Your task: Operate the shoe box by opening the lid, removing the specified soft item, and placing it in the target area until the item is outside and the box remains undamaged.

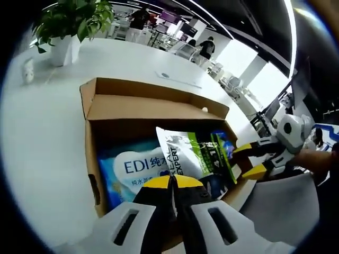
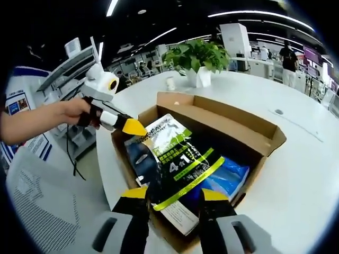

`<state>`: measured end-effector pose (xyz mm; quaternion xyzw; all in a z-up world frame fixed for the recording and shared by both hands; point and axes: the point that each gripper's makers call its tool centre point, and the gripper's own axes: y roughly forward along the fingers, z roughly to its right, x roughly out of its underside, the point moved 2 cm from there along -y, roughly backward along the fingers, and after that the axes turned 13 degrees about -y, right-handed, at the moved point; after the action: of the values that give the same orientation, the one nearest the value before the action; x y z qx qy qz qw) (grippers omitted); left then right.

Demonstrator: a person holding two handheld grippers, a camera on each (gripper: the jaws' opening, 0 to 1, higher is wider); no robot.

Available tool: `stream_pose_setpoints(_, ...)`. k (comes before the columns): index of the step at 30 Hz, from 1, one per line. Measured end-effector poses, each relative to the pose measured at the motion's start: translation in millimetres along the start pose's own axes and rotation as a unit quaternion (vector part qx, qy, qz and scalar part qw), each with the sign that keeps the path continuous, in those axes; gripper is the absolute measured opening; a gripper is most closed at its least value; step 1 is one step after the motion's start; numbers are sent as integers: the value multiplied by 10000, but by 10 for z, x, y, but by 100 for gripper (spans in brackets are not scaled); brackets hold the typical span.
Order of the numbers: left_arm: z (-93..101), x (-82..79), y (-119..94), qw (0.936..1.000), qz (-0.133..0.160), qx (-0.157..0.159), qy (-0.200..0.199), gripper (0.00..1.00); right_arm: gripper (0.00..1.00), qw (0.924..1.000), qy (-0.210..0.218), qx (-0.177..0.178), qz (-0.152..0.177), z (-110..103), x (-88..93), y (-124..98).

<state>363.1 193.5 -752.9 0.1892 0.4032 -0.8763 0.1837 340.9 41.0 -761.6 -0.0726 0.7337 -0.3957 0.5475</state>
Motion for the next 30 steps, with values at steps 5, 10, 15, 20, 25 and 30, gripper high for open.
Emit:
stream_pose_setpoints(5,-16,-4,-22,10000,40,-17,7,0,31,9999,118,-49,-109,9,19,91)
stream_pose_setpoints(10,-29,7,-19,10000,46,-14,11,0,30,9996,222,-132,-133,-7,9,159)
stream_pose_setpoints(15,-24,14,-10,10000,42,4,21,0,24,9987,453,-141,-158,-11,16,206)
stream_pose_setpoints(20,-28,6,-22,10000,63,-34,42,0,12,9979,648,-27,-28,25,-16,172)
stream_pose_setpoints(25,-18,-25,-64,9999,107,-48,39,0,1,9974,664,170,202,72,-116,89)
stream_pose_setpoints(30,29,-66,-106,9999,155,-35,34,0,0,9956,797,233,436,113,-240,3)
